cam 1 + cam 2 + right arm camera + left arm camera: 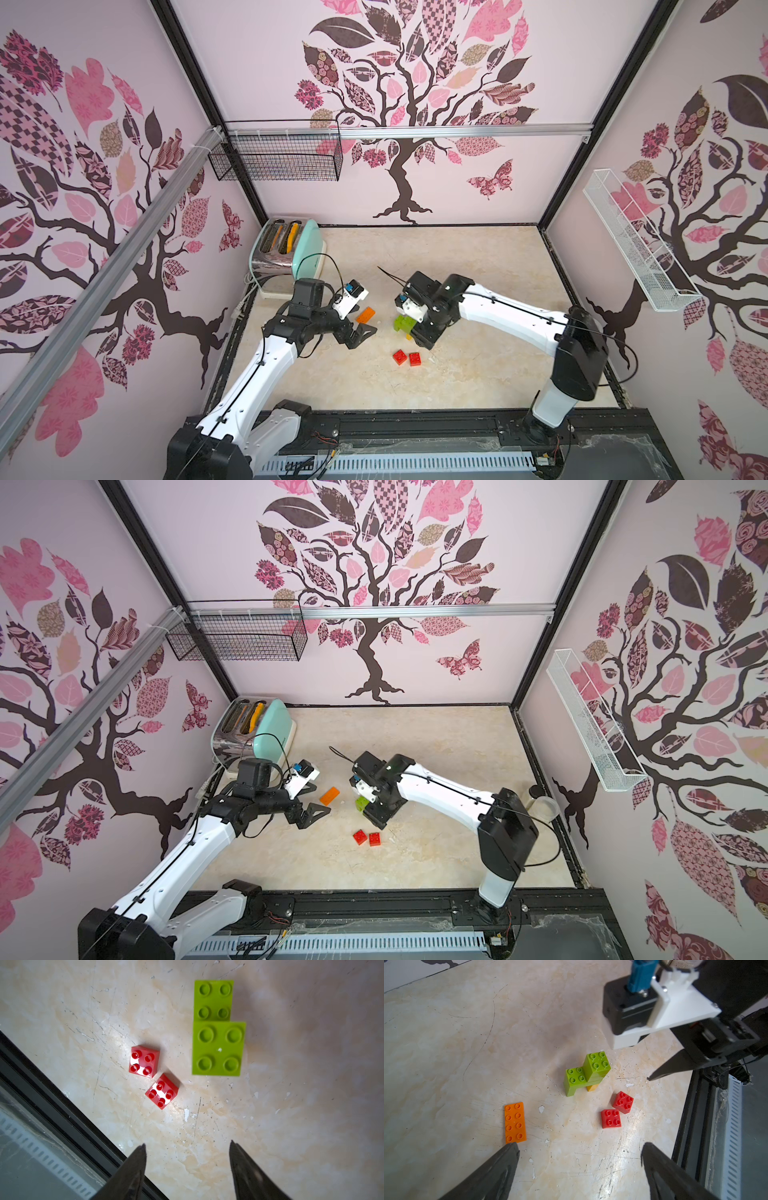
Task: Assemble a giraffe with lego
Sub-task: Assemble the lego brick with the lego brick, then pick up the lego brick from the center of the board.
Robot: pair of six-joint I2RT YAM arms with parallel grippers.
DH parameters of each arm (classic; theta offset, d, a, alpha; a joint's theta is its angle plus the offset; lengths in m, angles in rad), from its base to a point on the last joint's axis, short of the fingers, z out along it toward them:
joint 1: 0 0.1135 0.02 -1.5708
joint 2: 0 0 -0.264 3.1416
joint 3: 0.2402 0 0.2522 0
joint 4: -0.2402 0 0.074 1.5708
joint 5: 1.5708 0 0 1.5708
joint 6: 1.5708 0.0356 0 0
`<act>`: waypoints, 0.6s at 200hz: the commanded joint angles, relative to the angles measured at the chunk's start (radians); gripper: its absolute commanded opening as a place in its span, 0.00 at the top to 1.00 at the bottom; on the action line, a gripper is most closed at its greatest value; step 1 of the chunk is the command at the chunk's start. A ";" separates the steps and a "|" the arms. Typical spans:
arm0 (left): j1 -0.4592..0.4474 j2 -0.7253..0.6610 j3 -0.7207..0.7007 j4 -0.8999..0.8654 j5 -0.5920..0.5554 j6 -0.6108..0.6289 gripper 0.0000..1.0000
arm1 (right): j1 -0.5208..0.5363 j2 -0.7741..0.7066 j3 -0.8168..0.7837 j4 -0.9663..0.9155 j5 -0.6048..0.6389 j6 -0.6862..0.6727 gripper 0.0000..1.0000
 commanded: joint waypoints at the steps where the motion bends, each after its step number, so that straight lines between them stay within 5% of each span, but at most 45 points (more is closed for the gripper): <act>1: 0.006 -0.012 -0.010 0.011 0.013 -0.002 0.02 | 0.029 0.019 -0.137 0.254 -0.001 0.023 0.32; 41: 0.012 -0.008 -0.012 0.018 0.009 -0.009 0.02 | 0.064 0.044 -0.199 0.416 0.062 -0.013 0.31; 120: 0.022 -0.007 0.000 -0.006 0.002 0.002 0.02 | 0.098 0.121 -0.175 0.412 0.026 -0.107 0.36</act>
